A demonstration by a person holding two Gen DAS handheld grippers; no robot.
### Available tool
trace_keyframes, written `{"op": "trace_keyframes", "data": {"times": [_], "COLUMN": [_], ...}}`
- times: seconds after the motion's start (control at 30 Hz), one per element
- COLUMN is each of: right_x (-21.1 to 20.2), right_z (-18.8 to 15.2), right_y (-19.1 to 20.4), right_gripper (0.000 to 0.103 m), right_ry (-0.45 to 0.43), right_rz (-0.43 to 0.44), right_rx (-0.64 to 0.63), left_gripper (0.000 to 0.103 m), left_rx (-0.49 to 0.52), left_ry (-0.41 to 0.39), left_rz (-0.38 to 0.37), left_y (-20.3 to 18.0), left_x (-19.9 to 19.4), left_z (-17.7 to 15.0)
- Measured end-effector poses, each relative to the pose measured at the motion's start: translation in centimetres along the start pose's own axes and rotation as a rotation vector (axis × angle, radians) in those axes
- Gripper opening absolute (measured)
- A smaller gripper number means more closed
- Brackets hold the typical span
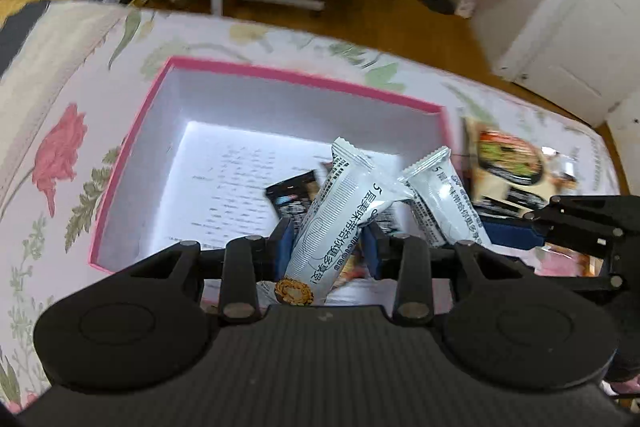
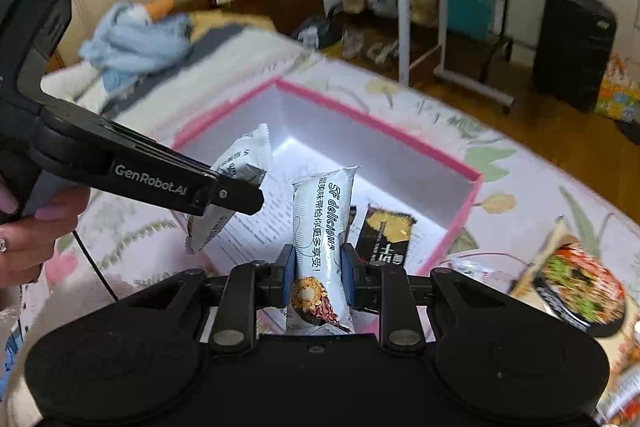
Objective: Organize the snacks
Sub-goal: 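Carry the white bar into the pink box and open the right gripper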
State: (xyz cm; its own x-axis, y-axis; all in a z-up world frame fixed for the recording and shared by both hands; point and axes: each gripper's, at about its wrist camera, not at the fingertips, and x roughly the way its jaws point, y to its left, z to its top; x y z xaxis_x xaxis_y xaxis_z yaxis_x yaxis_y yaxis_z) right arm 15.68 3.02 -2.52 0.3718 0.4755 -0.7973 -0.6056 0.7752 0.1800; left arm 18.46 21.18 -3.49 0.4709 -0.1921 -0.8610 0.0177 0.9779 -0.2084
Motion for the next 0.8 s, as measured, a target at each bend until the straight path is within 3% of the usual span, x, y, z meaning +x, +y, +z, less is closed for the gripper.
{"op": "trace_keyframes", "data": {"times": [0.17,0.33,0.47,0.6,0.7,0.8], "right_x": [4.9,6.4,2.6,-2.9,-7.1,-10.5], "right_z": [0.0,-0.5,-0.7,-2.5,-4.3,-6.2], "right_y": [-0.5,-0.1,-0.5,-3.0,-5.4,-7.3], "right_gripper": [0.028,0.033,0.040,0.041,0.041,0.041], "right_ry": [0.057,0.060,-0.010,-0.072,-0.108,-0.142], "right_rz": [-0.022,-0.052,-0.058,-0.060,-0.061,-0.121], "right_rx": [0.021,-0.012,-0.039,0.039,0.124,0.163], "left_gripper": [0.035,0.041,0.045,0.047,0.047,0.047], "left_rx": [-0.052,-0.078,-0.035,0.059,0.091,0.141], "left_ry": [0.058,0.086,0.047,-0.032,-0.046,-0.055], "left_rz": [0.011,0.060,0.072,0.085,0.010,-0.051], "left_y": [1.6,1.6,0.4,-2.6,-5.0,-8.5], "left_x": [5.0,7.8,6.7,3.6,1.6,0.1], "left_z": [1.0,0.2,-0.3,-1.1,-1.4,-1.8]}}
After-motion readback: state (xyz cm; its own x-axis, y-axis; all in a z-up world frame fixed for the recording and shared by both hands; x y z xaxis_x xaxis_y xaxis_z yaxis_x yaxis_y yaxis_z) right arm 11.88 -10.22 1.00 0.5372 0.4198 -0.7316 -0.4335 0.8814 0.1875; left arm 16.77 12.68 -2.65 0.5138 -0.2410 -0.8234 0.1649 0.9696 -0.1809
